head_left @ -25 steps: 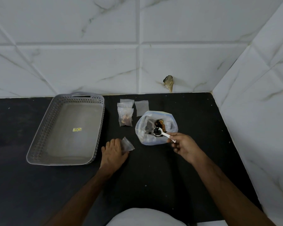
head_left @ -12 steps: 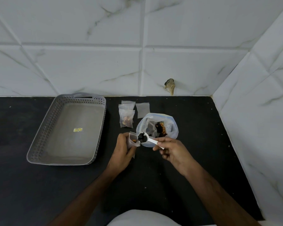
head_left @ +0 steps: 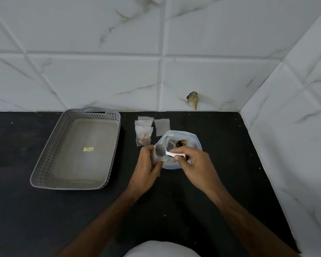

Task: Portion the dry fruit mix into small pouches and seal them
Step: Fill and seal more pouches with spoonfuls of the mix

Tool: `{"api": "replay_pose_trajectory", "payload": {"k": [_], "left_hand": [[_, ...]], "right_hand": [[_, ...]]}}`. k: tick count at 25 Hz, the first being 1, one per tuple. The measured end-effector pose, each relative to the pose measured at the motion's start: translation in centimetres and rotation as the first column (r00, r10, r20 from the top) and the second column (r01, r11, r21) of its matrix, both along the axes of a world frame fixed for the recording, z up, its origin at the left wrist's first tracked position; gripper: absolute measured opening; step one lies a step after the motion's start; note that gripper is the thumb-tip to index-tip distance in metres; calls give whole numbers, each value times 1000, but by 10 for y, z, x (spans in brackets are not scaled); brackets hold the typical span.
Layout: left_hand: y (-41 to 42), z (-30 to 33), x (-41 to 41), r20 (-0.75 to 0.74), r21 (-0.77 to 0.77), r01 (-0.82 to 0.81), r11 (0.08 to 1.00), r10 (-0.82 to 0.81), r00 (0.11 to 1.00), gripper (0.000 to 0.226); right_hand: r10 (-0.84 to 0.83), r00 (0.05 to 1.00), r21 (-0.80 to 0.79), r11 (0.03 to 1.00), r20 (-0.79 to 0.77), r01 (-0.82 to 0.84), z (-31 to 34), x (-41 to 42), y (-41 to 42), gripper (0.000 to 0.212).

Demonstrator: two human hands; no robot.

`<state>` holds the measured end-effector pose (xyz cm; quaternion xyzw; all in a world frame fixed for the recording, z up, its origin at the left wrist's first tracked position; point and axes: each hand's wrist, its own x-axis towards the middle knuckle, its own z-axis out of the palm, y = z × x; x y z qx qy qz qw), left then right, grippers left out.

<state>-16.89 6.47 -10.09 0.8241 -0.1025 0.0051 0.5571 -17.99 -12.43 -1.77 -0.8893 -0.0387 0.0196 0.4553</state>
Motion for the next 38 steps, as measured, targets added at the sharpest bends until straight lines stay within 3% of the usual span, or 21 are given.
{"api": "replay_pose_trajectory", "payload": {"k": [2,4,7,11,14,16,20,22,25,26,29,31,36,38], "left_hand": [[-4,3,4,-33,-53,-16,998,14,999,38],[-7,7,9,-39,-80,-18,997,15,999,38],[-11,14,15,-12,-92,-1,996,0,1000,39],[-16,19,20,5,-87,24,996,-24,1000,42],[-15,18,25,-5,-70,56,996,-56,998,42],[-16,19,27,-20,-62,62,996,-63,998,44],[-19,20,29,-49,-48,68,997,-70,996,48],[-19,19,30,-64,-51,75,996,-78,995,48],[-16,18,30,-73,-58,52,997,-56,996,44],[-14,18,30,-77,-60,37,997,-42,996,43],[-9,15,29,-93,-58,18,998,-24,995,41],[-8,15,29,-101,-42,24,999,-28,994,41],[-8,14,27,-132,-88,29,996,-41,990,41],[-9,15,27,-150,-131,19,991,-39,988,41]], "right_hand": [[141,941,-360,933,308,-22,-7,0,-1,24],[303,832,-581,814,466,29,-16,1,-7,28],[339,770,-609,789,541,81,-17,2,-12,29],[215,811,-508,854,545,115,-18,5,-16,30],[-64,892,-189,968,447,163,-13,6,-13,23],[-205,931,-31,974,301,225,-9,8,-13,22],[-273,960,158,952,58,261,-4,9,-15,20],[-300,948,368,874,-106,318,1,10,-15,20],[-345,866,579,645,-362,499,0,14,-30,20],[-371,835,552,628,-406,548,-5,15,-38,20],[-440,767,308,732,-467,608,-30,16,-55,20],[-421,753,226,778,-506,587,-47,16,-57,22],[-266,827,127,919,-495,372,-64,18,-53,26],[-232,878,-7,968,-418,253,-55,13,-57,26]]}}
